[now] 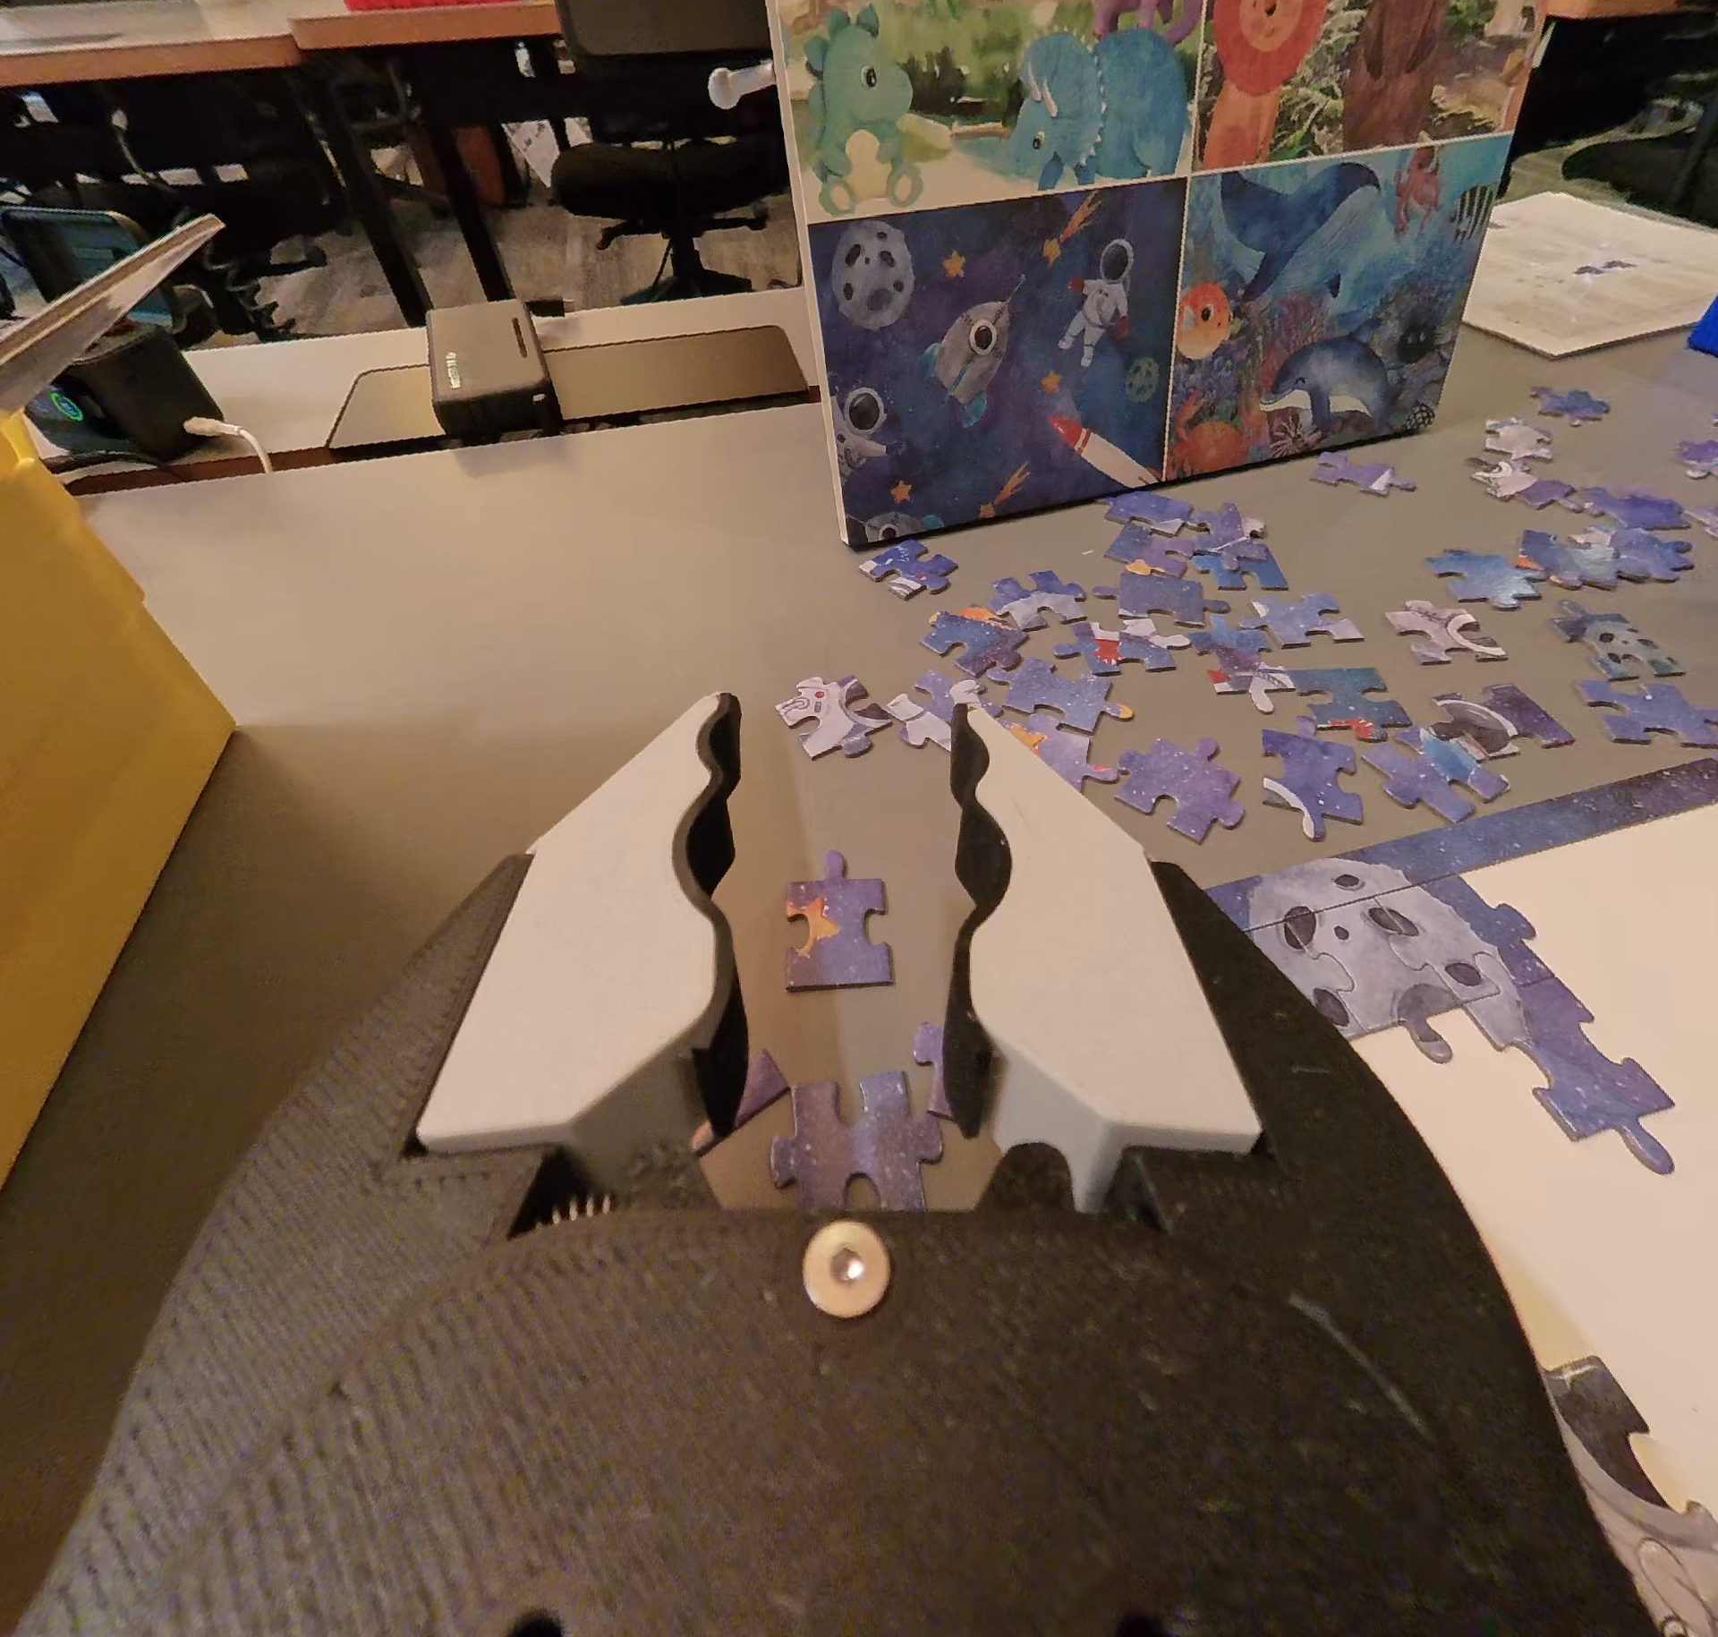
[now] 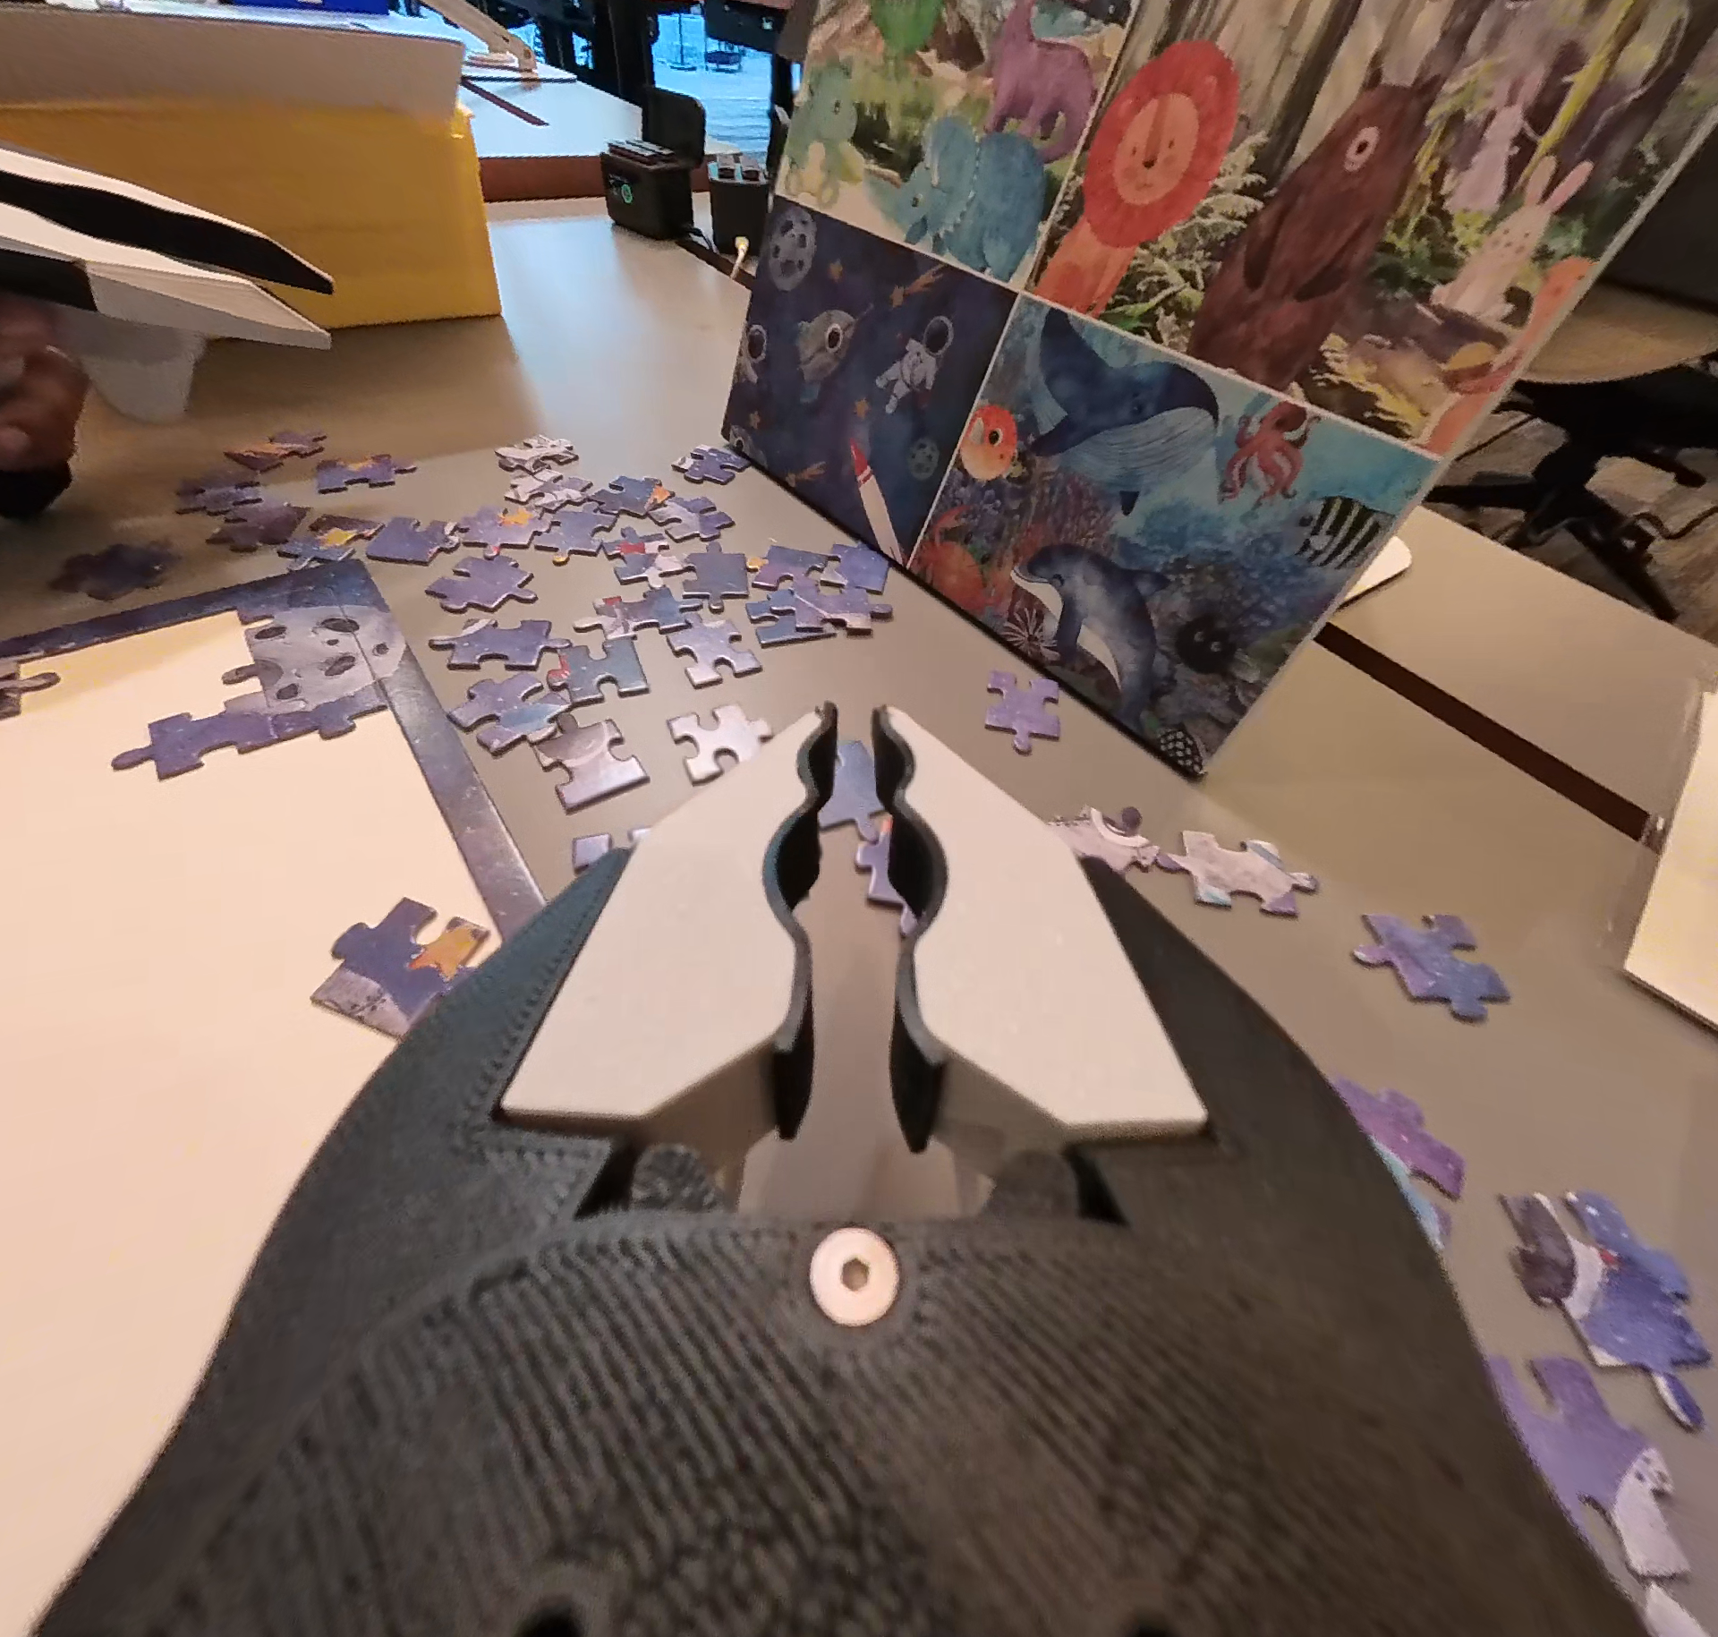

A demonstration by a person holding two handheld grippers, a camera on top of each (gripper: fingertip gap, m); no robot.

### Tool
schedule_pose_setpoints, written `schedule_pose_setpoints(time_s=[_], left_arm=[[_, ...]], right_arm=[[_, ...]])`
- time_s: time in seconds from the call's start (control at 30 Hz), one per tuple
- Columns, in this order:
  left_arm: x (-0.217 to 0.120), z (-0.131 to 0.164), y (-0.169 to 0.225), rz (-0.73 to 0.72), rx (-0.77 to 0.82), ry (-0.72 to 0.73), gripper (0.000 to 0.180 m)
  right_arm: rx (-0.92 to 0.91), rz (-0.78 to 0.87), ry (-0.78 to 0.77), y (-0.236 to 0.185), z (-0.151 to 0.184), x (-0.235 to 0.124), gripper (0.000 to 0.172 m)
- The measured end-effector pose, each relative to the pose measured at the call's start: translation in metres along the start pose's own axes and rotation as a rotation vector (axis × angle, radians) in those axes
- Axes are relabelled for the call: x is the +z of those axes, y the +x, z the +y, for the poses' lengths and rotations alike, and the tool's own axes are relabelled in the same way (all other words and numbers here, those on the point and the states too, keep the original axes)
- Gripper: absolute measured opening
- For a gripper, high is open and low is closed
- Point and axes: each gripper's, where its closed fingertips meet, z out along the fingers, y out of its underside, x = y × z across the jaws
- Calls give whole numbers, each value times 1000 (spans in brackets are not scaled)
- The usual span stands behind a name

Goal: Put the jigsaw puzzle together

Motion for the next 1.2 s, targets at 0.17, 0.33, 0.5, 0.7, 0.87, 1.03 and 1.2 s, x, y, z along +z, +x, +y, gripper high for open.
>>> schedule_pose_setpoints(time_s=[0.17,0.33,0.5,0.7,0.87,1.03,1.2], left_arm=[[0,0,0,0,3,-1,43],[0,0,0,1,1,-1,43],[0,0,0,1,1,0,43],[0,0,0,1,-1,3,43],[0,0,0,2,-1,3,43],[0,0,0,1,-1,4,43],[0,-1,0,1,-1,9,43]], right_arm=[[-13,-5,5,-4,-1,1,5],[13,-20,7,-4,0,2,4],[15,-19,7,-4,0,2,4],[11,-19,1,-4,1,2,4],[12,-19,-3,-4,2,3,5],[12,-19,-8,-4,3,3,5],[9,-18,-12,-5,3,4,5]])
